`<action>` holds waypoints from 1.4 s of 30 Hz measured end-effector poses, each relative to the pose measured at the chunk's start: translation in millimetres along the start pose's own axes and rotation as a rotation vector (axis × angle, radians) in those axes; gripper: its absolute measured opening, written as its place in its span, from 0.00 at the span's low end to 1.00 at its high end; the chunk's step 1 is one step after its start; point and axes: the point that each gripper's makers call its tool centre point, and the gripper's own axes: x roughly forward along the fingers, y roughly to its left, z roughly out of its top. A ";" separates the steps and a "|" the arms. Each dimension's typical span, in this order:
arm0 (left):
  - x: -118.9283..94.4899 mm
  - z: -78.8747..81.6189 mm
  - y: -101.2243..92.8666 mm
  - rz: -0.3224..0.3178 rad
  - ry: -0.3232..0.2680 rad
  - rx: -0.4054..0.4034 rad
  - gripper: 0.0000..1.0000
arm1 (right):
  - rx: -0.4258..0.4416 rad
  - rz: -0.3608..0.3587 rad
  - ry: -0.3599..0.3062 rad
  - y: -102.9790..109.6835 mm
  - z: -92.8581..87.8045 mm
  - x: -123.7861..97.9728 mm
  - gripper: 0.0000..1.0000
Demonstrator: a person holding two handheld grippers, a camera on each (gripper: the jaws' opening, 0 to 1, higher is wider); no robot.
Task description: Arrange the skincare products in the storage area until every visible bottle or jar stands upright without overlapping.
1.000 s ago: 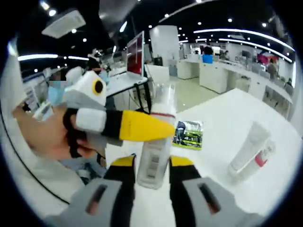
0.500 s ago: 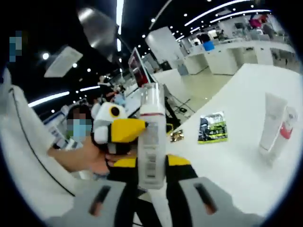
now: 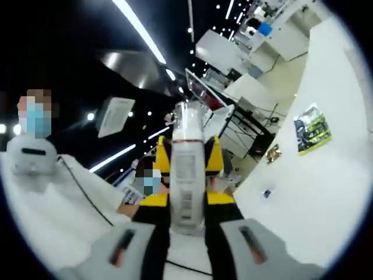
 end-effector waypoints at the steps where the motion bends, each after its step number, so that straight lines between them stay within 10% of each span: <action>1: -0.3 -0.6 2.1 0.015 0.001 0.001 0.23 | 0.010 -0.003 -0.006 -2.1 -1.3 0.0 0.19; 23: -28.7 -24.7 36.0 0.234 0.245 0.400 0.21 | -0.355 -0.232 0.101 -22.6 7.5 -27.7 0.36; 33: -35.6 -65.0 46.8 0.242 0.464 0.565 0.21 | -0.645 -0.291 0.439 -18.8 -0.9 -26.5 0.35; 42: -36.2 -88.6 47.5 0.211 0.583 0.665 0.21 | -0.706 -0.259 0.650 -19.4 -14.8 -28.3 0.27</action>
